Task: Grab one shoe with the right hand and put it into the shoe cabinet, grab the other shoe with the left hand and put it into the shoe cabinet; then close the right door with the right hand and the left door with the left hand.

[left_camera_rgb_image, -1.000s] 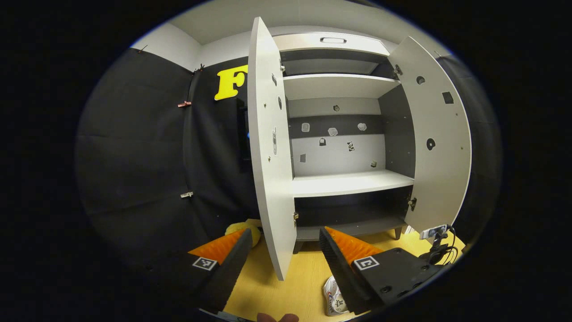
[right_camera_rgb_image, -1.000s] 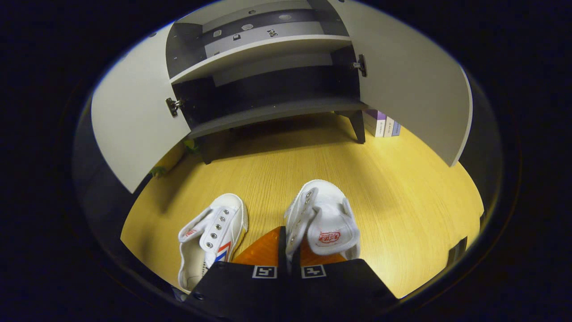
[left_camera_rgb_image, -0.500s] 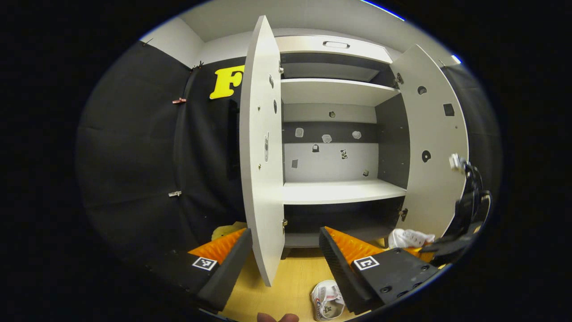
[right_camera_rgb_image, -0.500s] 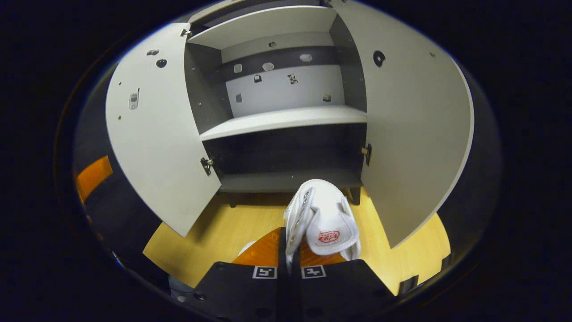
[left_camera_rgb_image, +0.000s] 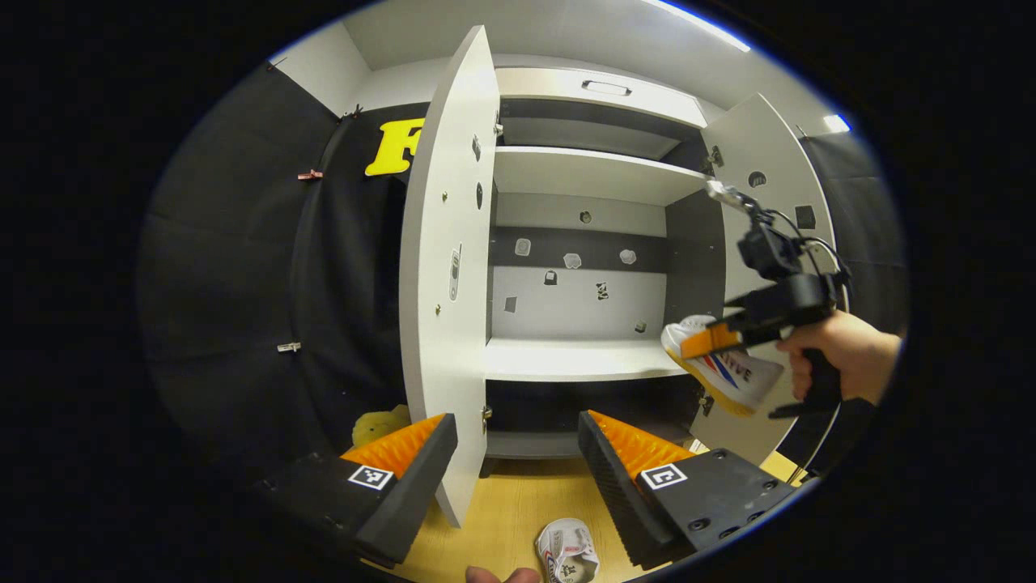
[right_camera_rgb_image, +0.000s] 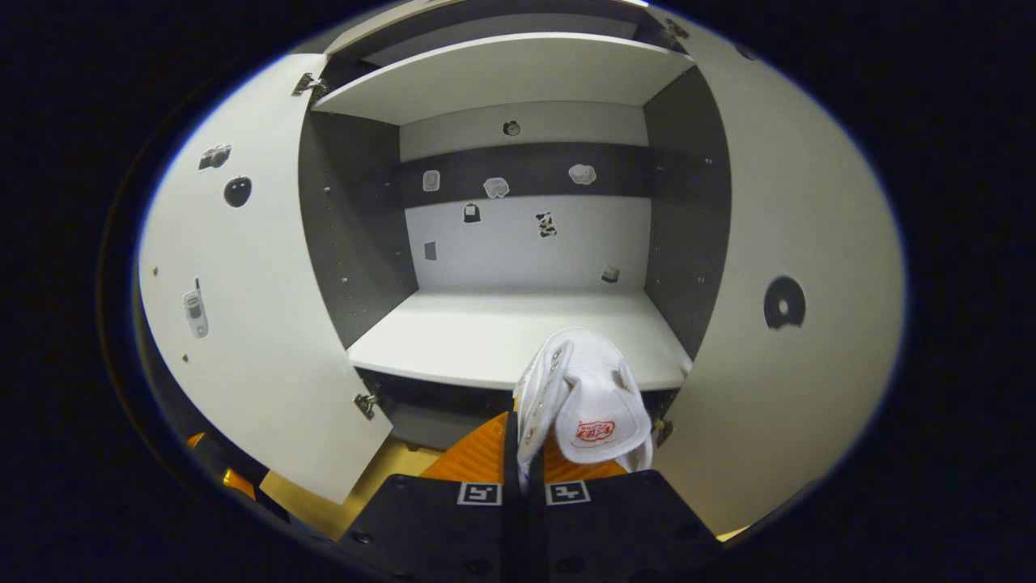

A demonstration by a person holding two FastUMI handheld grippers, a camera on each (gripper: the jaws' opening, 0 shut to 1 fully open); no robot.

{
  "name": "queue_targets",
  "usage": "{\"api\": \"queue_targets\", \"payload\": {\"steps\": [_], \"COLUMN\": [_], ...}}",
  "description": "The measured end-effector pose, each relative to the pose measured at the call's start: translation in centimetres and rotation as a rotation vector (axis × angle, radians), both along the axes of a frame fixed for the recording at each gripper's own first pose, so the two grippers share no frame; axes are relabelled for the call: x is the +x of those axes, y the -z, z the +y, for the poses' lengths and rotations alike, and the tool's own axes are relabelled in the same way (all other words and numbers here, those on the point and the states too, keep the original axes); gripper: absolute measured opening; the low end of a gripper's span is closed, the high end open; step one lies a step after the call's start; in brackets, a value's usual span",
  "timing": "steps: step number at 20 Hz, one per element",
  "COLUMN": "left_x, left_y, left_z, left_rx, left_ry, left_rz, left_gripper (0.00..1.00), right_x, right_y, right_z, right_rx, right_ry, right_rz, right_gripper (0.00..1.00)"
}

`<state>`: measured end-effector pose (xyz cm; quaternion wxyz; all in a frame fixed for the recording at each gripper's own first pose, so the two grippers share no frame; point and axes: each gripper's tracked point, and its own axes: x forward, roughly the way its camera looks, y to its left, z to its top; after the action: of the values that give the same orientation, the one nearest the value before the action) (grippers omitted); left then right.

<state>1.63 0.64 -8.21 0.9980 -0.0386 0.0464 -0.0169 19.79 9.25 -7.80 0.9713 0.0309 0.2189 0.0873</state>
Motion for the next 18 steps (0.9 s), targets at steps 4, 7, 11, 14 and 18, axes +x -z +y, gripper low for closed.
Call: {"api": "queue_targets", "payload": {"steps": [4, 7, 11, 14, 18], "left_x": [0.2, 0.4, 0.5, 0.7, 0.6], "left_y": [-0.3, -0.2, -0.3, 0.2, 0.5], "left_z": [-0.7, -1.1, -0.8, -0.8, -0.8], "left_rx": [-0.004, -0.023, -0.014, -0.017, -0.022], "left_ry": [0.025, 0.031, 0.018, 0.011, 0.004], "left_rz": [-0.006, -0.003, -0.002, 0.014, 0.021], "left_gripper": [0.95, 0.95, 0.95, 0.95, 0.95], "right_x": [7.3, 12.1, 17.4, 19.8, 21.8], "right_y": [-0.7, 0.4, 3.3, 5.6, 7.8], "right_z": [0.2, 0.5, -0.2, -0.6, -0.9], "right_rx": [-0.087, -0.151, -0.240, -0.264, -0.304], "right_ry": [-0.012, -0.027, -0.015, 0.003, 0.009], "right_rz": [-0.006, 0.021, 0.073, 0.106, 0.147], "right_gripper": [0.05, 0.04, 0.05, 0.05, 0.05]}}
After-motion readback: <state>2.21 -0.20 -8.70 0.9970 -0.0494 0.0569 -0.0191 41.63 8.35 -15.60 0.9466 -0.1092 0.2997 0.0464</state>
